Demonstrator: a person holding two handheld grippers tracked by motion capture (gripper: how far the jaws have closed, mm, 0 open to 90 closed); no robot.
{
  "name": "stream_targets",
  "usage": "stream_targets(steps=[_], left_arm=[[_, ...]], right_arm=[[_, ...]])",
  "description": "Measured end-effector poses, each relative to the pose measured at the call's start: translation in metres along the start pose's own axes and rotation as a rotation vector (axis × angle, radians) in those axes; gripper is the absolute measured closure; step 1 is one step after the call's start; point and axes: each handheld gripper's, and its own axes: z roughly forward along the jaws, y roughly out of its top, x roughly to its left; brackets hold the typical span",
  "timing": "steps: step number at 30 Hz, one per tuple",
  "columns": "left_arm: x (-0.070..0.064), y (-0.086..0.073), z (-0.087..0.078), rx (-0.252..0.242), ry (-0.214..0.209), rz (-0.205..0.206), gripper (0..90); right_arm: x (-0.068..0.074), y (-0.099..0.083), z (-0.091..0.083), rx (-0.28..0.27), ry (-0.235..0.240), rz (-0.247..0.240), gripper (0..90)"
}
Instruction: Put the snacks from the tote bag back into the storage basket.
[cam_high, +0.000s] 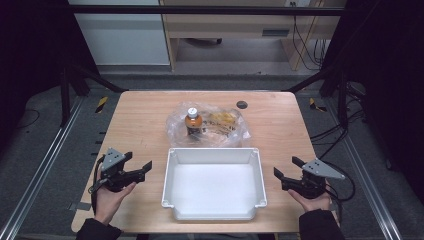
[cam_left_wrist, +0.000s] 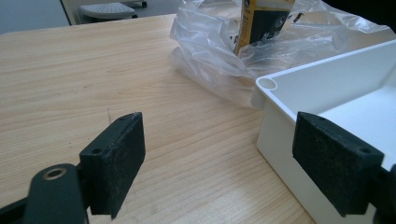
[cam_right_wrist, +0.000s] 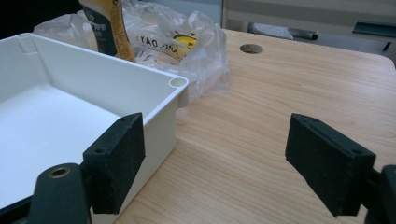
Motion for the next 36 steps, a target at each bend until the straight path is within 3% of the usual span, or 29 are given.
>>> stream_targets(steps=[11, 36], left_arm=[[-0.006, 0.002, 0.002, 0.009, -0.023, -0.004, 16.7], [-0.025, 0.021, 0.011, -0.017, -0.036, 0.046, 17.7]], right_arm=[[0.001, -0.001, 0.0, 0.009, 0.008, -0.006, 21.0], [0.0, 0.0, 0.003, 0.023, 0.012, -0.005, 20.4]])
